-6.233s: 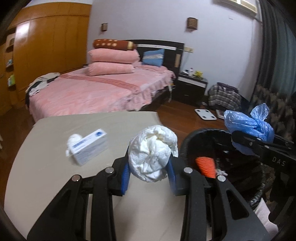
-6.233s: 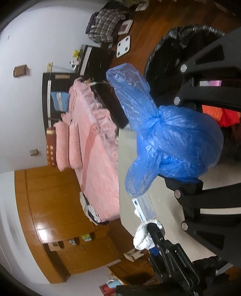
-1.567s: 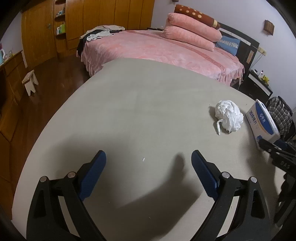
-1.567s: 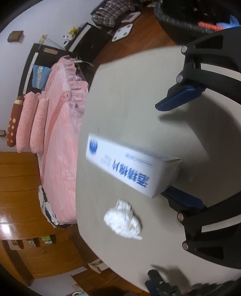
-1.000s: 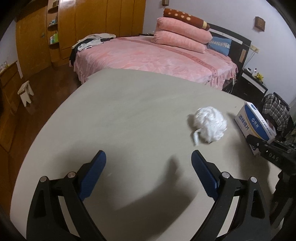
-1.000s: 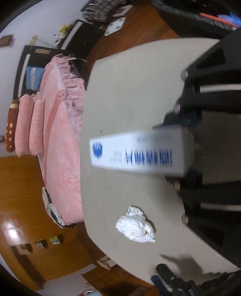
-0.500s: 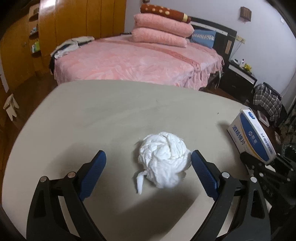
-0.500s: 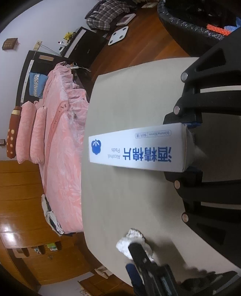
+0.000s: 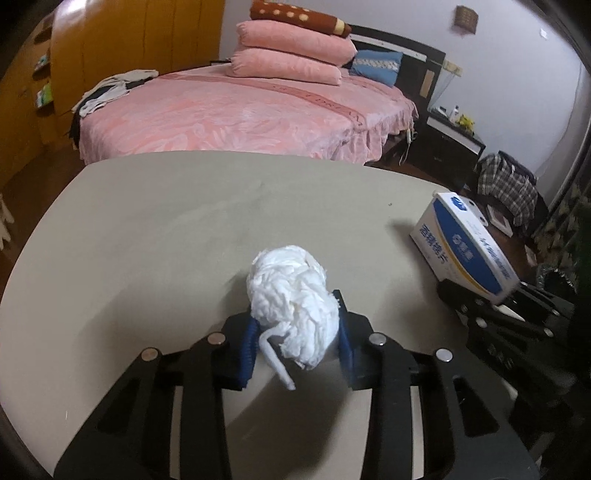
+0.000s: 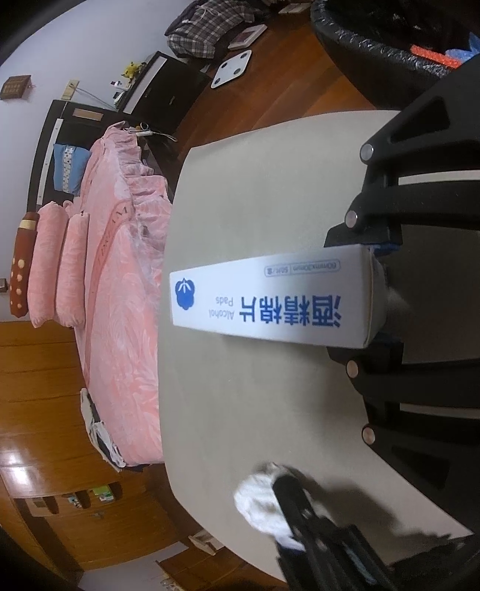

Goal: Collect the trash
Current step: 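Grasp the second white crumpled tissue with the left tool, then carry both tools over the bin and open them, dropping tissue and pads box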

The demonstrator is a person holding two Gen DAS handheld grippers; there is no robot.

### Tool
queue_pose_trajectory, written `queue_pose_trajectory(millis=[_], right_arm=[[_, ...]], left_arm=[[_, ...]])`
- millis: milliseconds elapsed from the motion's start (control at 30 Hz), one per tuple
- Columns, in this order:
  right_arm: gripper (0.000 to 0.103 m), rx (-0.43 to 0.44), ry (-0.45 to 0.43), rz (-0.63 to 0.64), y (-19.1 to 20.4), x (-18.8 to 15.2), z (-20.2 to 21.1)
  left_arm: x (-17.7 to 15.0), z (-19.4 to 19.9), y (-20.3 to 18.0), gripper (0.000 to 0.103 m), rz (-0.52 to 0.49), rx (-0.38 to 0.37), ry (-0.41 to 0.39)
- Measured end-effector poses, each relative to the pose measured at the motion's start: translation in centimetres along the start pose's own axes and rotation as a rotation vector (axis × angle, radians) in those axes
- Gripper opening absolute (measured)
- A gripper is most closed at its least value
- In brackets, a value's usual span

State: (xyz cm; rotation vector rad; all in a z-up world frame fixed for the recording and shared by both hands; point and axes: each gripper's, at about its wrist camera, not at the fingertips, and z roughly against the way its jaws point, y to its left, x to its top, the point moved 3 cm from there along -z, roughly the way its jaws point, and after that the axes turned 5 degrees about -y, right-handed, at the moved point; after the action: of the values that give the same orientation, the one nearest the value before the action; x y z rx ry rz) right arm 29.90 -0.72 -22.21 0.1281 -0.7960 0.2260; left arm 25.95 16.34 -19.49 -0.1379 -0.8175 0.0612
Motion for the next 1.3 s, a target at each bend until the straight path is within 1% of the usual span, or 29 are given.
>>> queue_pose_trajectory(millis=[167,267,367,433,567,767,833,1133,1300], right_arm=[[0.032,-0.006,0.000,0.005,0.1,0.0,0.0],[0.032,-0.014,0.000,0.013,0.2,0.0,-0.1],[0.031,-0.018,-0.001,0.017,0.3,0.0,0.0],[0.031,-0.007,-0.001,0.006,0.1,0.0,0.3],[0.030,0.015,0.000,-0.009,0.0,-0.3,1.3],[0.030,0.050,-0.032,0.007,0.2,-0.8,4.7],[0.030,0.068,-0.053,0.017,0.2,-1.0,6.5],[0.030,0.112,-0.106,0.025,-0.7,-1.7,13.3],[0.031,0.132,-0.127,0.021,-1.5,-2.3,16.4]], left_arm=[[-2.3,2.7,0.8,0.034,0.063,0.051,-0.004],[-3.5,3.7,1.0,0.034,0.100,0.065,0.006],[-4.0,4.5,0.9,0.034,0.087,0.086,0.010],[-4.3,5.0,0.5,0.035,0.066,0.094,0.009],[-4.2,6.2,0.1,0.034,0.050,0.092,-0.018],[-3.9,8.5,-0.4,0.034,0.049,0.089,-0.061],[-4.1,9.3,-0.9,0.034,0.037,0.090,-0.070],[-4.3,13.3,-3.6,0.035,0.025,0.065,-0.129],[-4.3,15.2,-5.7,0.035,0.005,0.042,-0.154]])
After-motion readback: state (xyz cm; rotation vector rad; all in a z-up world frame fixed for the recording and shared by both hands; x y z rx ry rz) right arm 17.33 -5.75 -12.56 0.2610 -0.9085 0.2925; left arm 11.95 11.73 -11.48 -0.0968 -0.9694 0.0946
